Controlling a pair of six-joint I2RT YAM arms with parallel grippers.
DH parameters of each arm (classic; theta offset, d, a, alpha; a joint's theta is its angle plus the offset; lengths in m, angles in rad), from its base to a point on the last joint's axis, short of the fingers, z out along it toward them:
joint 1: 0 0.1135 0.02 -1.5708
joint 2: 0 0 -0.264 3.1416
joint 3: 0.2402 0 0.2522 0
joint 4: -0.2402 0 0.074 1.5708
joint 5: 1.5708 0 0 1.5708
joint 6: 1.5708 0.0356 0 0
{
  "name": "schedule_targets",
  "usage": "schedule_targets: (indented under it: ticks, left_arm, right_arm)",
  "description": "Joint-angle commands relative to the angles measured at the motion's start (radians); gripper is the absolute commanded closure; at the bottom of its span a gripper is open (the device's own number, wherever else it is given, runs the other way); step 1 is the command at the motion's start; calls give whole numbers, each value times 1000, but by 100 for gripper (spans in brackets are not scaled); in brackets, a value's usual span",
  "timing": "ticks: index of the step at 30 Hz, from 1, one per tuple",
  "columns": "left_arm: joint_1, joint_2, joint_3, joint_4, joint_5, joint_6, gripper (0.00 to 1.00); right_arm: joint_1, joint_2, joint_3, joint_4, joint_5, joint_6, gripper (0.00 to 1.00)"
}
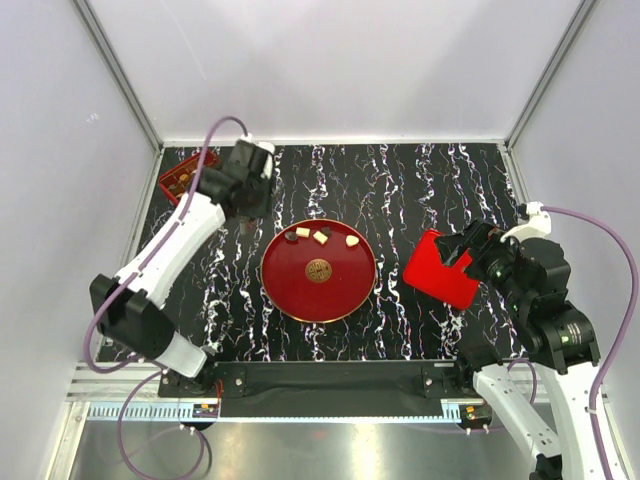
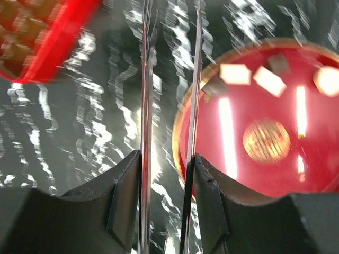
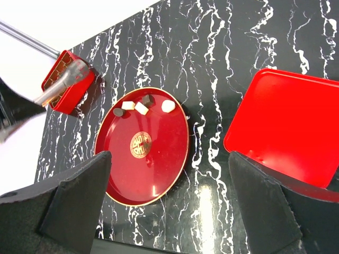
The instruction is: Pack the chocolate
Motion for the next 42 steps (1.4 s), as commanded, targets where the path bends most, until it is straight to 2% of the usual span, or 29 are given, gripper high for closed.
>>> schedule_targets:
  ticks: [1, 10, 24, 42]
  left_arm:
    - [-69, -66, -64, 9, -12, -19, 55]
    - [-186, -54, -168, 72, 11, -62, 55]
    - [-312, -83, -234, 21, -87, -157, 55]
    - [-335, -73, -302, 16, -165, -246, 53]
  right_arm:
    - [1, -17, 29, -9, 28, -19, 0]
    - [-1, -3, 0, 22, 5, -7, 0]
    - [-1, 5, -5, 31, 3, -7, 0]
    - [1, -4, 6, 24, 3, 1, 0]
